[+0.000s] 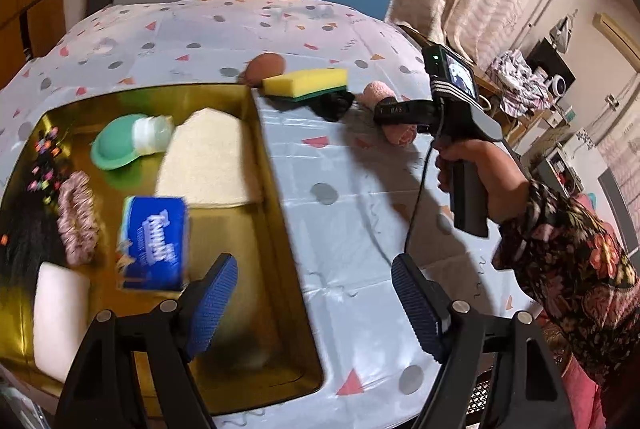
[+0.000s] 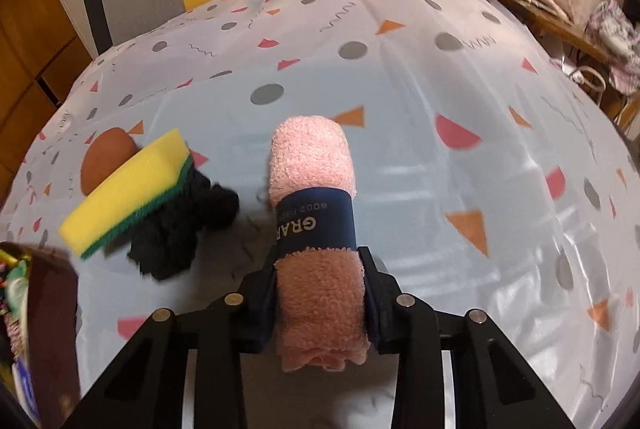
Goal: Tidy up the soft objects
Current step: 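Move the right tool to the rolled pink towel and grasp it, then grasp the black fabric scrunchie with the left tool while the right tool holds the pink towel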
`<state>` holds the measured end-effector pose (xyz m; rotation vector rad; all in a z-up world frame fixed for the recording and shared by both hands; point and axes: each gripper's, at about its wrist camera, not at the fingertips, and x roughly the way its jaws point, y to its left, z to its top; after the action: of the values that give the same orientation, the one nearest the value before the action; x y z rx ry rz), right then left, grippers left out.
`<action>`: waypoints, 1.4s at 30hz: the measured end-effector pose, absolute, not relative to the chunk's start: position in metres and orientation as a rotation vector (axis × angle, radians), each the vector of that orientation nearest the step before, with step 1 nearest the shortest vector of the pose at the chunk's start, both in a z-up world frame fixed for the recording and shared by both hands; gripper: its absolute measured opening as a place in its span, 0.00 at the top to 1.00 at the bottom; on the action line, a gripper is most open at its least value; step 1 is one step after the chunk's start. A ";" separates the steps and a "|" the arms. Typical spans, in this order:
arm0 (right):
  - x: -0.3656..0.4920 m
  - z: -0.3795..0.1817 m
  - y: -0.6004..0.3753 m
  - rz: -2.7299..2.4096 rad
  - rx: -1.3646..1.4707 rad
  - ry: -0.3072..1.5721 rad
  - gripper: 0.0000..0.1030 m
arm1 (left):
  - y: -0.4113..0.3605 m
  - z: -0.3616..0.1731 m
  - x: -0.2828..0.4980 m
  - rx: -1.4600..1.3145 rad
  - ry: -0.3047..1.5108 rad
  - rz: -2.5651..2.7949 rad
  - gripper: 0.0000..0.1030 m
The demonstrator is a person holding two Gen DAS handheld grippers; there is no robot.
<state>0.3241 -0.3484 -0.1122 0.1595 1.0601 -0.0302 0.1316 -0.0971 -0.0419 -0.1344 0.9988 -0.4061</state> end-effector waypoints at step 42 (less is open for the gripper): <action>0.249 -0.101 -0.437 0.056 0.553 1.080 0.66 | -0.259 -0.117 0.358 0.155 1.026 -0.155 0.72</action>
<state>0.2492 -0.4373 -0.1007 0.5527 1.0800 0.0561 0.3580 -0.2593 -0.1170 0.1549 1.0260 -0.1550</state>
